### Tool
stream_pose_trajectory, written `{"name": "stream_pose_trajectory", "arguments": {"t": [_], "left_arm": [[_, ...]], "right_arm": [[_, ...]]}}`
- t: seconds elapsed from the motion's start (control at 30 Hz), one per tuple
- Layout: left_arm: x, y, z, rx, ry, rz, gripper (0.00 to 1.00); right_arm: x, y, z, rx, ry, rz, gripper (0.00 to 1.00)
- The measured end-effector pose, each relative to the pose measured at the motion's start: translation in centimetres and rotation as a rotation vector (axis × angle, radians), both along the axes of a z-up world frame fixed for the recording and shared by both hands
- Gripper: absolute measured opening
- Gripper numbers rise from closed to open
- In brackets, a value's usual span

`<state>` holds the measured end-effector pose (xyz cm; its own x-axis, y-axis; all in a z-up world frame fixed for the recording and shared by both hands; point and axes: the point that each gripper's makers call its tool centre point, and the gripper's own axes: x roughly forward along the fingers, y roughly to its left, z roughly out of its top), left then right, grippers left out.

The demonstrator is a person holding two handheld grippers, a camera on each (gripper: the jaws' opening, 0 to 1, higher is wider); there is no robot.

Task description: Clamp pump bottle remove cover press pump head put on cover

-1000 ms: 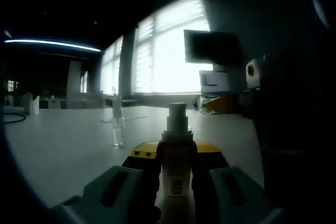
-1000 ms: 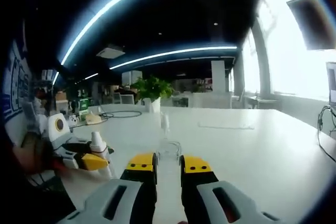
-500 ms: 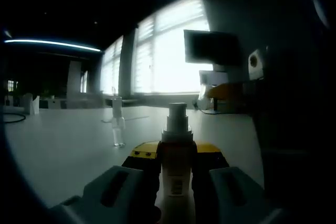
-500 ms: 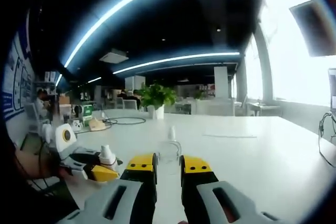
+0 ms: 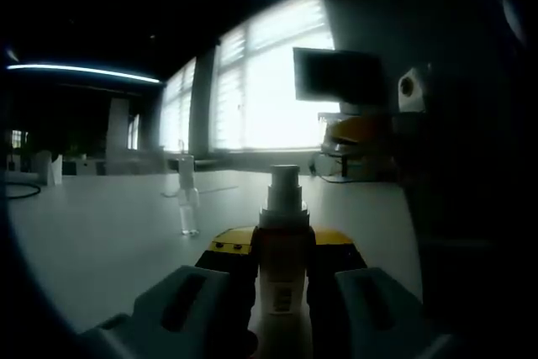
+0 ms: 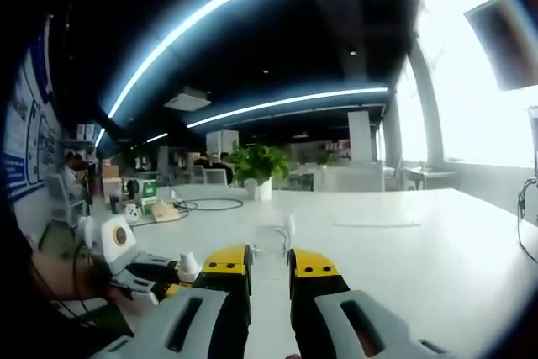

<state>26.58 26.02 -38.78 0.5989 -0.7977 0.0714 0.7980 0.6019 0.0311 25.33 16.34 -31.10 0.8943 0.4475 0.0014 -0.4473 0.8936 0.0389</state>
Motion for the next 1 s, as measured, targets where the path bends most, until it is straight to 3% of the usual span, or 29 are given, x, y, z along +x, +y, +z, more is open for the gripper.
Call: {"name": "stream_pose_trajectory", "arguments": {"t": [0.57, 1.0], "left_arm": [[-0.2, -0.2, 0.0, -0.003, 0.006, -0.013, 0.13], [-0.2, -0.2, 0.0, -0.005, 0.007, -0.013, 0.13]], "right_arm": [[-1.3, 3.4, 0.9, 0.031, 0.000, 0.090, 0.12], [-1.3, 4.6, 1.4, 0.038, -0.006, 0.108, 0.12]]}}
